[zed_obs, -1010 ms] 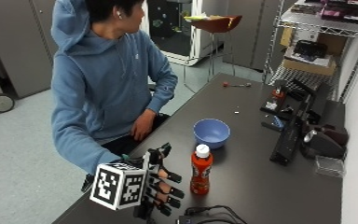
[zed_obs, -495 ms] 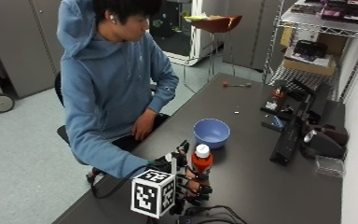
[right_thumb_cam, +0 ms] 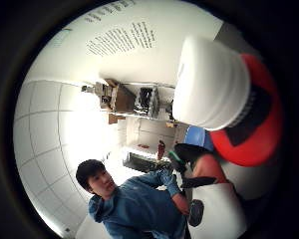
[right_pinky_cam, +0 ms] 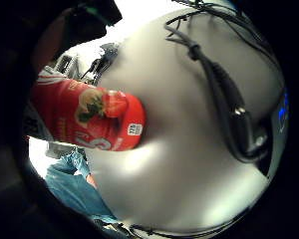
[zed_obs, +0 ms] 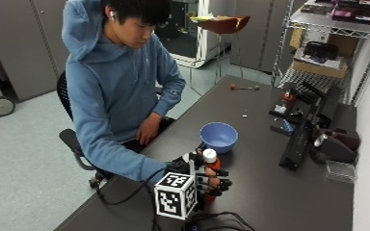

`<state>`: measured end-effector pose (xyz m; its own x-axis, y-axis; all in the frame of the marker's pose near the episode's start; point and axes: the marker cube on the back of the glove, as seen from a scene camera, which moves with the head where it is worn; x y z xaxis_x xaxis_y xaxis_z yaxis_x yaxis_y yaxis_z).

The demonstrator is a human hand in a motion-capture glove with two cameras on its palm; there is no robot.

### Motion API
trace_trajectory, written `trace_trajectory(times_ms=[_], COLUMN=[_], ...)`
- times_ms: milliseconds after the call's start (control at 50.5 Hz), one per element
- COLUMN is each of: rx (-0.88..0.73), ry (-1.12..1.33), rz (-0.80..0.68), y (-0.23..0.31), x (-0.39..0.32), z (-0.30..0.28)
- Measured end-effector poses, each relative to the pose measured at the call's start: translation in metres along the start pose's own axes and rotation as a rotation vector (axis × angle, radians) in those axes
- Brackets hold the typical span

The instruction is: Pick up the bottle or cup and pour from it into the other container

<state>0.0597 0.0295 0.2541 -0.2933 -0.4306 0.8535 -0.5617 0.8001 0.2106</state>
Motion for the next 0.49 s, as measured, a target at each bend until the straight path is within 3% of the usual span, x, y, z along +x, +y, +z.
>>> trace_trajectory(times_ms=[277,495], rx=[0.193,0.172], ry=[-0.137,-0.154], rz=[-0.034,-0.017], y=[-0.009,-0.012], x=[-0.006,-0.020], z=[0.022,0.036])
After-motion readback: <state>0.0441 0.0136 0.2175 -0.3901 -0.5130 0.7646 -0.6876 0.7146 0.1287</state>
